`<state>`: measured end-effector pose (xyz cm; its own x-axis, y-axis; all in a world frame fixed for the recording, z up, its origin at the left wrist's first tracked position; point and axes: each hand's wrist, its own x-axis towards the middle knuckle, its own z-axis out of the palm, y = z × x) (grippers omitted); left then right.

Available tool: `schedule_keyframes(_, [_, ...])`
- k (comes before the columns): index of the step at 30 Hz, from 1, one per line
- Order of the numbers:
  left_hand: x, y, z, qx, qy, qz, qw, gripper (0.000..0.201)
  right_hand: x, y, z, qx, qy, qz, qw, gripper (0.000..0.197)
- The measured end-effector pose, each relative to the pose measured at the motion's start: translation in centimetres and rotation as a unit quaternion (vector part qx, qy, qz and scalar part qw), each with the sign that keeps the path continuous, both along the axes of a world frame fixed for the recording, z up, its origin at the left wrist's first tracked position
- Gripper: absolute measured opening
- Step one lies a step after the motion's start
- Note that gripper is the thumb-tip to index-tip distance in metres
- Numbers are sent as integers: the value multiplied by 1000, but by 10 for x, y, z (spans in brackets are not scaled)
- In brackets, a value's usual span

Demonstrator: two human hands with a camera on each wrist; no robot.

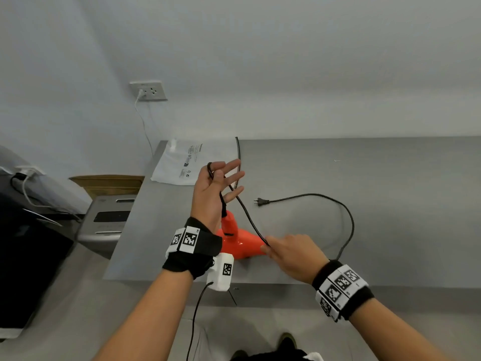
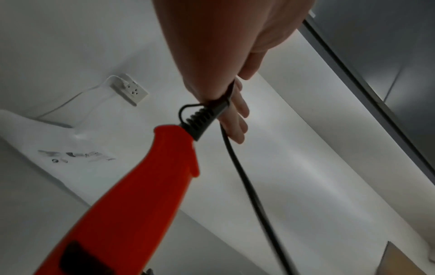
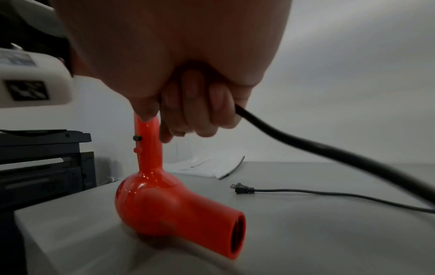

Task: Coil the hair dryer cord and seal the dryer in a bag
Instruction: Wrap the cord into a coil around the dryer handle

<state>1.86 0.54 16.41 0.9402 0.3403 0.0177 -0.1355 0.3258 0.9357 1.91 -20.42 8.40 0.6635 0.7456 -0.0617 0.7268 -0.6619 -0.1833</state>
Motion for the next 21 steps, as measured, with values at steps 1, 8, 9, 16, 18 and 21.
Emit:
schedule_keyframes(1, [2,-1,-2,16,6,-1,1000,20,-2,-4,3,3,-24,14,1000,40])
schedule_keyframes(8, [4,-20,-4,141,40,-86,986,43,8,-5,73,49,-143,86,985,30])
schedule_keyframes(9, [4,-21,-4,159,44,-93,982,44,14,-4,86,55,-155,86,983,32])
schedule_keyframes(16, [4,-29,3,225,37,-149,962,34,72,-4,129,107,-204,34,973,37])
schedule_keyframes(18, [6,-31,5,220,38,-161,961,38,82,0,132,113,-170,12,979,35])
schedule_keyframes(21, [8,-30,6,186,40,-175,966,39,87,7,132,122,-78,9,989,30])
